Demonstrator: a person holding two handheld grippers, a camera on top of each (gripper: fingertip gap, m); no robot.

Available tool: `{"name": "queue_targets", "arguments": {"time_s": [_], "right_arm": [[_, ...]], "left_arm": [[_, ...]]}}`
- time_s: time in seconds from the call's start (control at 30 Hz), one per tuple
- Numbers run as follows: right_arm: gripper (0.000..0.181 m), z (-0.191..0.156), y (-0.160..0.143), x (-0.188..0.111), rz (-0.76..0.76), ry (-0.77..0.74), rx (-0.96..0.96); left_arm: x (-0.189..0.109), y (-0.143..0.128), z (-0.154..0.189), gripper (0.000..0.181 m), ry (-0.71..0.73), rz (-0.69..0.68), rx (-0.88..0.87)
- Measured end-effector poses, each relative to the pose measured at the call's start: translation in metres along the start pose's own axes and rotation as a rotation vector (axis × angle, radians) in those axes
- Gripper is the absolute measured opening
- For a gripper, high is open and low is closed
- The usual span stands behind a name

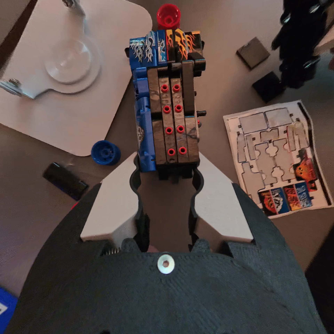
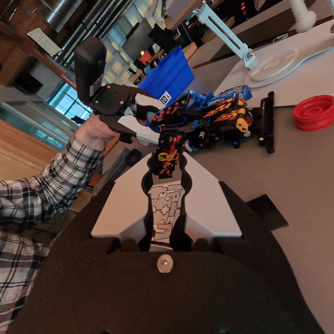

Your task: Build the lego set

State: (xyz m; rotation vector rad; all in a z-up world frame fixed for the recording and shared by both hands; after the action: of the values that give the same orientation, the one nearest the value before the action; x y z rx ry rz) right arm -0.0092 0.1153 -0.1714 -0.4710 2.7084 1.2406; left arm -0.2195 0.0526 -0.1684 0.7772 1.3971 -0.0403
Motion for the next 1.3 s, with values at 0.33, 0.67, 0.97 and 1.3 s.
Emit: {"name": "queue_targets", "arguments": {"time_s": [0.33,0.67,0.97,1.3], "right_arm": [[0.025,0.015,-0.008,-0.003,-0.074,-0.031,0.089],[0.025,0.028,-0.002,-0.014,-0.106,0.037,0.151],[0.025,0.051,0.004,-0.008,-0.204,0.103,0.252],[0.025,0.043,0.013,-0.019,-0.183,0.264,0.248]], "left_arm": [[-0.002,0.010,0.094,0.069,-0.108,0.059,-0.142],[-0.041,0.071,0.075,0.038,0.304,0.240,0.366],[0.005,0.113,0.055,0.031,0.049,-0.033,0.408],[-0.004,0.111,0.080,0.060,-0.021,0.120,0.549]]}}
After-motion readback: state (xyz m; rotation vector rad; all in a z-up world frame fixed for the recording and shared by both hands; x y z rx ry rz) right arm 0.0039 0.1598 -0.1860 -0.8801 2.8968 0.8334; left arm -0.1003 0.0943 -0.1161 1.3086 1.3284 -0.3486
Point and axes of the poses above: each gripper's, where its closed fingertips meet, x out along the fingers, y out of its top, z = x × y across the jaws, the point moved 8 cm from there along -x, back along the fingers, and after that the axes turned 8 degrees about -z, right-handed, at the moved point
